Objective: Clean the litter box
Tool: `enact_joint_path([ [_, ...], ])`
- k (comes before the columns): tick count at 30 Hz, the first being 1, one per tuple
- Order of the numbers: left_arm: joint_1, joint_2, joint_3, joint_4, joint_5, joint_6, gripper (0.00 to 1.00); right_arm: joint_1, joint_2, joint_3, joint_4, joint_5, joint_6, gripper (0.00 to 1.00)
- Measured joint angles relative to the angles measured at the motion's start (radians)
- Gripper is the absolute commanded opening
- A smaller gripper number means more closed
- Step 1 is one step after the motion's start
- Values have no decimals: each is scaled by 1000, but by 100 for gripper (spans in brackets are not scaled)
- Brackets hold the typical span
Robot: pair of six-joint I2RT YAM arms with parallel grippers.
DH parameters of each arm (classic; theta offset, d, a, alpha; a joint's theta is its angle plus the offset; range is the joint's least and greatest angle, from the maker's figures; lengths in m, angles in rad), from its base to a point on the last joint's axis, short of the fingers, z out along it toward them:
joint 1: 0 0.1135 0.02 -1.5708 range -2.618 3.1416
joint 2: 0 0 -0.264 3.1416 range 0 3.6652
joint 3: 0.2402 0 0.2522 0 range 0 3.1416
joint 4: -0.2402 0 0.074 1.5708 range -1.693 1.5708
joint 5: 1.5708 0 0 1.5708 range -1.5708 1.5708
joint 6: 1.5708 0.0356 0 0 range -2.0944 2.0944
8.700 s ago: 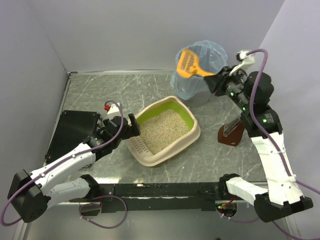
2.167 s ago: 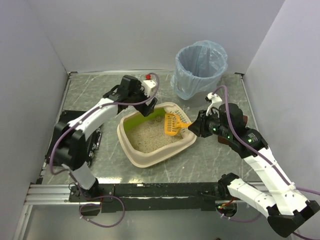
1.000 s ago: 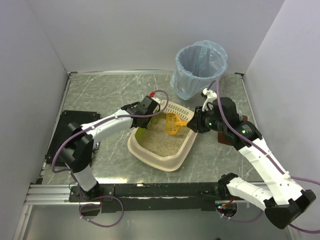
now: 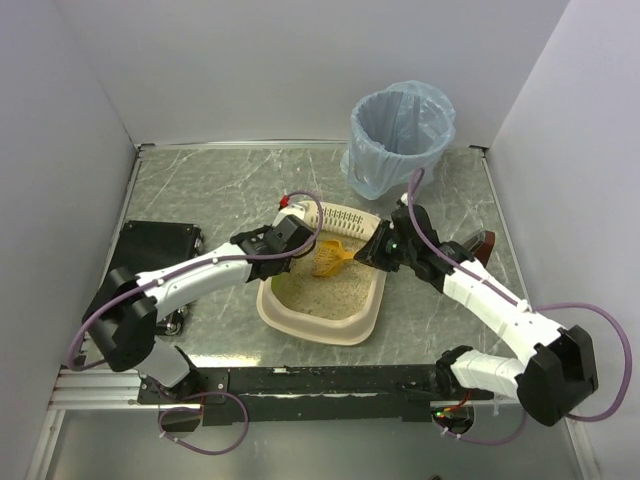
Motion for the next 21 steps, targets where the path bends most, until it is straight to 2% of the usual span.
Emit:
enact_joint_path([
  [7, -1, -86, -38, 101, 8, 80, 1, 0, -94, -138, 195, -8, 87, 0],
  [21, -66, -97, -20, 143, -66, 159, 1, 9, -82, -229, 439, -7, 205, 0],
])
